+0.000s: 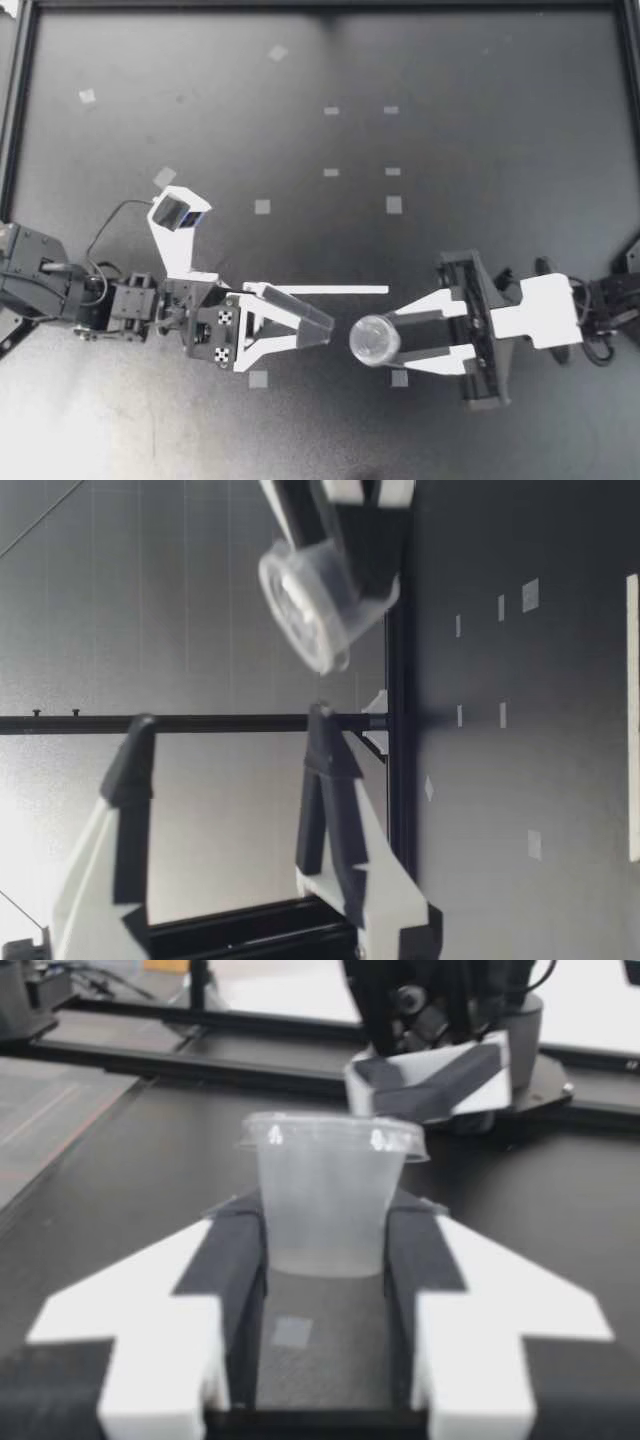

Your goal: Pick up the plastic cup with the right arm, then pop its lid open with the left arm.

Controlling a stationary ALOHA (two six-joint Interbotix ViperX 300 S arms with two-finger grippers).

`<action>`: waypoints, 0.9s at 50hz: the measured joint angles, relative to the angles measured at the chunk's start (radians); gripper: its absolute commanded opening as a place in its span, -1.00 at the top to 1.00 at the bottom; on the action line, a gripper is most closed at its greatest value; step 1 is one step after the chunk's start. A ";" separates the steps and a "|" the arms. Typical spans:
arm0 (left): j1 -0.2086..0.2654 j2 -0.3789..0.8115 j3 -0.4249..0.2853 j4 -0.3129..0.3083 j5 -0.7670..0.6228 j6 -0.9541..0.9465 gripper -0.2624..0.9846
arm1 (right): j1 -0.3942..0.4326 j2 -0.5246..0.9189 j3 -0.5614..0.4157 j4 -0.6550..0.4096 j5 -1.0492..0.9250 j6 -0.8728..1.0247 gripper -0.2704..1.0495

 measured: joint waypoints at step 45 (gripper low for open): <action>0.005 0.008 0.000 0.029 -0.006 0.091 -0.73 | -0.018 0.078 -0.011 0.038 0.086 0.137 0.08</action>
